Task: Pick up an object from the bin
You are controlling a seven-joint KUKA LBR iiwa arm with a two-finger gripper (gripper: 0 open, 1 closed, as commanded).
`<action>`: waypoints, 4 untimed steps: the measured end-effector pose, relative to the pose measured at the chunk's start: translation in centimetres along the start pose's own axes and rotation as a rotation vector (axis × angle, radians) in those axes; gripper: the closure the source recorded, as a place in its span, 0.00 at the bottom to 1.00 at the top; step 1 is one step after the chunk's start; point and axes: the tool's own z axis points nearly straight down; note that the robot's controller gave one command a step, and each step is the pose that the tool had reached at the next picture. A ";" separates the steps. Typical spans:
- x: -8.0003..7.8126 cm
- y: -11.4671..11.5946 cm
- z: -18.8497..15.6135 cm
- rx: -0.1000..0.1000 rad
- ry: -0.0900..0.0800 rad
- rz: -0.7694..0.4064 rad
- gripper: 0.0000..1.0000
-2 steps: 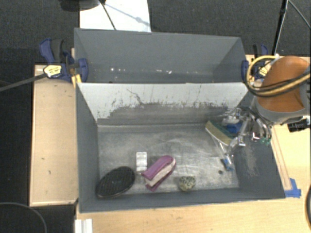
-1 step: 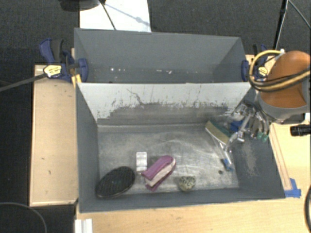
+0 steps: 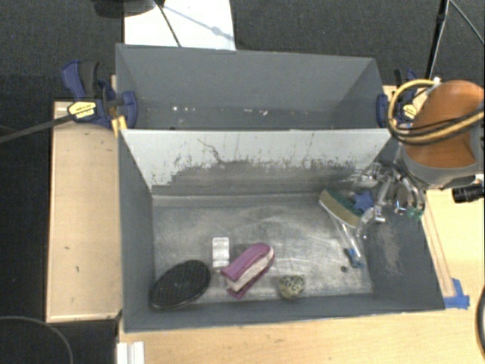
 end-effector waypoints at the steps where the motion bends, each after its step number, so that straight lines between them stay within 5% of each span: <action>1: -1.1 -0.5 0.3 0.007 0.000 0.008 0.00; 2: -1.1 -0.4 0.3 0.005 0.001 0.007 1.00; 3: 0.0 0.8 -18.2 0.007 -0.005 -0.004 1.00; 4: 0.1 0.8 -17.7 0.007 0.004 -0.003 0.00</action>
Offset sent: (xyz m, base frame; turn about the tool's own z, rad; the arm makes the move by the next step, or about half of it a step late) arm 0.0081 -0.0072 -0.0039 0.0111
